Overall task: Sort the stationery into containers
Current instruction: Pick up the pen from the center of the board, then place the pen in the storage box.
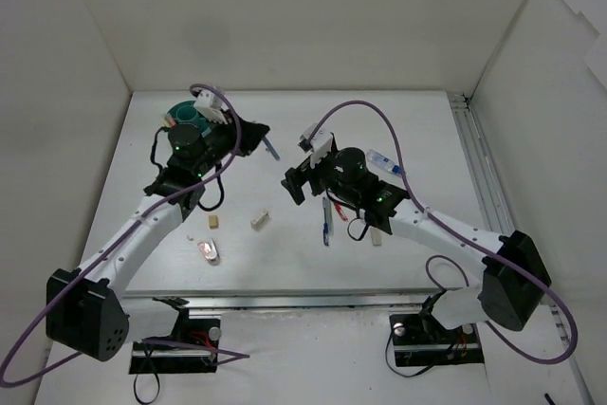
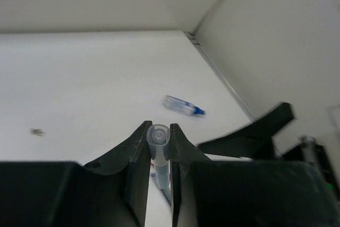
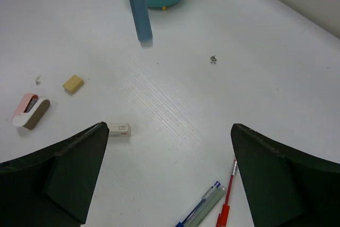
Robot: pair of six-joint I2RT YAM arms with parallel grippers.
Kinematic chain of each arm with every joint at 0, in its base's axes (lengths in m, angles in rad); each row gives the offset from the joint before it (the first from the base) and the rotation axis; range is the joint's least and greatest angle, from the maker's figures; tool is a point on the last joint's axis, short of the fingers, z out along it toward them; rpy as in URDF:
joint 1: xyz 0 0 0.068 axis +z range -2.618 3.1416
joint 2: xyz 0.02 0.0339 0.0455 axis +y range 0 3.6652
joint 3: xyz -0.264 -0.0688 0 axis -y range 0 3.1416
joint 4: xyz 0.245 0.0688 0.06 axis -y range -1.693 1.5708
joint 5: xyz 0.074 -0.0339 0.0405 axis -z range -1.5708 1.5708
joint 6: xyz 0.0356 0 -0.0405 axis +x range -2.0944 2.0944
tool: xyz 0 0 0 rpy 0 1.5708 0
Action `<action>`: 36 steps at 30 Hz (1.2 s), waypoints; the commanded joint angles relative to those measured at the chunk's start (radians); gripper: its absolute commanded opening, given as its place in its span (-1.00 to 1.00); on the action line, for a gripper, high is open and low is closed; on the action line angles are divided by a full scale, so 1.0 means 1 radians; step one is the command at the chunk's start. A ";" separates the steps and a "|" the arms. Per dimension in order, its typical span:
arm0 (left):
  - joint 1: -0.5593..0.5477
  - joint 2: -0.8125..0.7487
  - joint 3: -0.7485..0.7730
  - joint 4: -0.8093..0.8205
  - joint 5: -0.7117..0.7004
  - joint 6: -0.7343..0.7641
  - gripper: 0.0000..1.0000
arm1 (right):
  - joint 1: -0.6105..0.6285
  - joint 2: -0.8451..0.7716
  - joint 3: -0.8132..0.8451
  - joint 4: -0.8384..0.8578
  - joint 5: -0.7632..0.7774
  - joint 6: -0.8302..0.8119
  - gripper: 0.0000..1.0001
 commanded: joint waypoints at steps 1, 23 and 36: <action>0.087 -0.050 0.097 -0.054 -0.087 0.129 -1.00 | -0.005 -0.112 -0.008 0.071 0.071 -0.015 0.96; 0.591 0.447 0.420 0.027 -0.080 0.226 -1.00 | -0.216 -0.458 -0.208 -0.095 0.381 0.006 0.96; 0.591 0.633 0.466 0.049 -0.207 0.252 -1.00 | -0.255 -0.499 -0.215 -0.168 0.501 -0.035 0.96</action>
